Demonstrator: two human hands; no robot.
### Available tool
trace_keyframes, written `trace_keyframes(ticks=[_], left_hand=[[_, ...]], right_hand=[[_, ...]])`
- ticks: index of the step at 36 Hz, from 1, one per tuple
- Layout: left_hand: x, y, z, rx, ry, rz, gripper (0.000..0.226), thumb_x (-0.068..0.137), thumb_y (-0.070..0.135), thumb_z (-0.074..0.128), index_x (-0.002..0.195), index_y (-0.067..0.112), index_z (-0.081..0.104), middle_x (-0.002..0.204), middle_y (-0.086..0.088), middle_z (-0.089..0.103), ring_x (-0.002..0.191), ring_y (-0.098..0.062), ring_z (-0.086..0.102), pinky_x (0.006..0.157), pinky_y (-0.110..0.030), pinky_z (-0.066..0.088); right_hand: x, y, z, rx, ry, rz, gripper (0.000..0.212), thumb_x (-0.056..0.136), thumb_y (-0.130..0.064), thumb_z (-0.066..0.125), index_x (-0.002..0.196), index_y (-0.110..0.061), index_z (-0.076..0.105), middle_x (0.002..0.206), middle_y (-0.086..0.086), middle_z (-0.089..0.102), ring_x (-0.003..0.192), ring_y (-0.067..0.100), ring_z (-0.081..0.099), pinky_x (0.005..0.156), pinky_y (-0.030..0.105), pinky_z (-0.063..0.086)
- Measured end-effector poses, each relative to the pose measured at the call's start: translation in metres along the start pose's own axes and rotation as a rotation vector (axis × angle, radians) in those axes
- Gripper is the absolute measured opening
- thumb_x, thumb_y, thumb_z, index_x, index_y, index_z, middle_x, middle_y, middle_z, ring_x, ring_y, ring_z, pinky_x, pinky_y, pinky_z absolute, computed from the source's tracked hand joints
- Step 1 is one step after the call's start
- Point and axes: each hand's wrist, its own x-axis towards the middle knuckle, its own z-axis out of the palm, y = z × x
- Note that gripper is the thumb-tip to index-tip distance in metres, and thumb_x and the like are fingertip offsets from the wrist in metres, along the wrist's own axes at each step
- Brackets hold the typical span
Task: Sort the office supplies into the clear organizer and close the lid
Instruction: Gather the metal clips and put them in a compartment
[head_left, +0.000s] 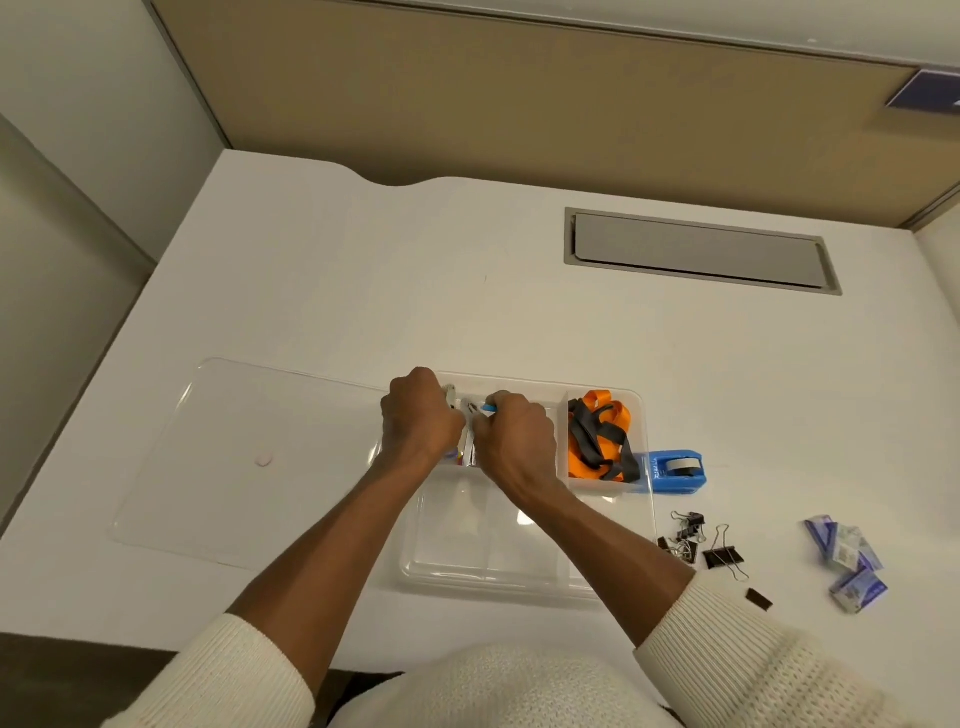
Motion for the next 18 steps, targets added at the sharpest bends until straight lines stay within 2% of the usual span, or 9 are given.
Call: trace_keyframes(ticks=[3, 6, 9, 13, 15, 18], left_hand=[[-0.004, 0.0, 0.005, 0.049, 0.071, 0.052, 0.018, 0.077, 0.019, 0.082, 0.084, 0.007, 0.07, 0.084, -0.011, 0.071, 0.08, -0.033, 0.071, 0.059, -0.03, 0.045], [-0.005, -0.002, 0.011, 0.113, 0.119, 0.115, 0.019, 0.08, 0.02, 0.082, 0.086, 0.007, 0.069, 0.086, -0.014, 0.072, 0.079, -0.034, 0.069, 0.059, -0.032, 0.047], [-0.007, -0.004, 0.017, 0.178, 0.176, 0.18, 0.015, 0.084, 0.018, 0.076, 0.089, 0.008, 0.066, 0.085, -0.014, 0.07, 0.077, -0.035, 0.067, 0.059, -0.034, 0.051], [-0.009, -0.006, 0.023, 0.254, 0.208, 0.269, 0.013, 0.086, 0.013, 0.069, 0.075, 0.007, 0.063, 0.078, -0.014, 0.067, 0.068, -0.035, 0.063, 0.057, -0.033, 0.04], [-0.011, -0.006, 0.025, 0.296, 0.21, 0.282, 0.015, 0.085, 0.008, 0.068, 0.07, 0.006, 0.063, 0.077, -0.014, 0.066, 0.062, -0.03, 0.057, 0.055, -0.032, 0.037], [-0.013, -0.007, 0.026, 0.311, 0.197, 0.295, 0.011, 0.087, 0.007, 0.07, 0.078, 0.004, 0.064, 0.081, -0.015, 0.068, 0.063, -0.025, 0.052, 0.056, -0.031, 0.038]], right_hand=[[-0.005, 0.004, 0.002, -0.07, 0.04, -0.047, 0.027, 0.102, -0.035, 0.062, 0.116, -0.015, 0.073, 0.103, 0.006, 0.078, 0.089, 0.025, 0.071, 0.071, 0.031, 0.052], [-0.009, 0.007, 0.003, -0.112, 0.049, -0.089, 0.019, 0.1, -0.031, 0.064, 0.107, -0.016, 0.073, 0.096, 0.005, 0.076, 0.083, 0.025, 0.07, 0.064, 0.029, 0.044], [-0.014, 0.01, 0.004, -0.16, 0.067, -0.168, 0.017, 0.099, -0.025, 0.065, 0.105, -0.012, 0.073, 0.099, 0.008, 0.072, 0.081, 0.028, 0.069, 0.063, 0.03, 0.04], [-0.02, 0.017, 0.013, -0.225, 0.084, -0.256, 0.017, 0.085, -0.022, 0.081, 0.092, -0.008, 0.074, 0.088, 0.01, 0.066, 0.066, 0.027, 0.065, 0.055, 0.03, 0.047], [-0.022, 0.021, 0.017, -0.21, 0.081, -0.296, 0.02, 0.078, -0.016, 0.087, 0.089, -0.005, 0.075, 0.088, 0.013, 0.065, 0.07, 0.028, 0.064, 0.054, 0.033, 0.051], [-0.022, 0.027, 0.021, -0.14, 0.074, -0.357, 0.025, 0.08, -0.014, 0.086, 0.1, 0.0, 0.077, 0.098, 0.016, 0.066, 0.083, 0.03, 0.063, 0.063, 0.038, 0.059]])
